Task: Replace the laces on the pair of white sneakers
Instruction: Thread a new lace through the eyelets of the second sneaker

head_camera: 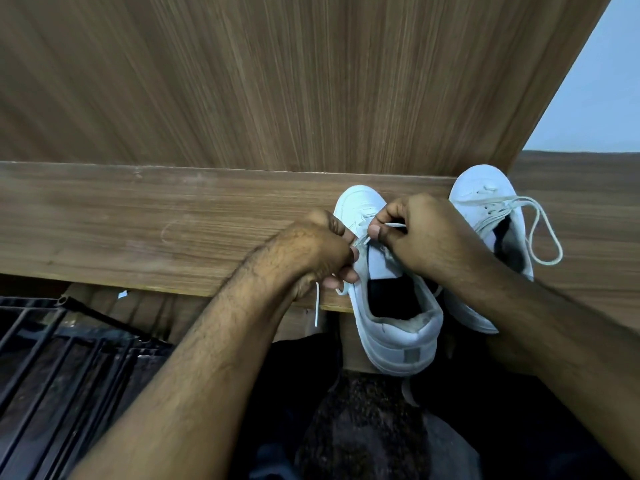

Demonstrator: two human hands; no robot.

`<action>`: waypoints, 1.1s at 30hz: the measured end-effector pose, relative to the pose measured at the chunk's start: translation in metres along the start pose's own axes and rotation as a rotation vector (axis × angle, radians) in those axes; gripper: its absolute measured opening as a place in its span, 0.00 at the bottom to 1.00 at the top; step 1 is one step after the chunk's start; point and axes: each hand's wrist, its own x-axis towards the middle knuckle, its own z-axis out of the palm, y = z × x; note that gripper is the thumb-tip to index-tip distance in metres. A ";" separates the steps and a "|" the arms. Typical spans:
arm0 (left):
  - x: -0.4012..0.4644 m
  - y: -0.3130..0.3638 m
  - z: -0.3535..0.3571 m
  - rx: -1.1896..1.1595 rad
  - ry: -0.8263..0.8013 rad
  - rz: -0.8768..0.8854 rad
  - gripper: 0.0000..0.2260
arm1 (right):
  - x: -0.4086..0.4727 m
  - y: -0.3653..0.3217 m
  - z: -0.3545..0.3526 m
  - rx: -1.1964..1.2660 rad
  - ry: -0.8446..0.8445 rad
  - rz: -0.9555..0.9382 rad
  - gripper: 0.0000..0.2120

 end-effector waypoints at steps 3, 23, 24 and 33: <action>0.001 -0.001 -0.001 0.002 -0.010 0.001 0.04 | 0.000 -0.001 0.003 -0.001 -0.052 0.030 0.07; -0.003 0.015 -0.030 -0.741 0.219 0.174 0.12 | 0.006 0.016 -0.037 0.236 0.074 -0.072 0.24; -0.002 0.015 -0.032 -0.788 0.248 0.171 0.11 | 0.006 0.016 -0.038 0.276 0.123 -0.081 0.24; -0.014 -0.008 -0.027 0.382 -0.046 0.133 0.14 | 0.003 0.009 -0.037 0.391 0.098 -0.155 0.19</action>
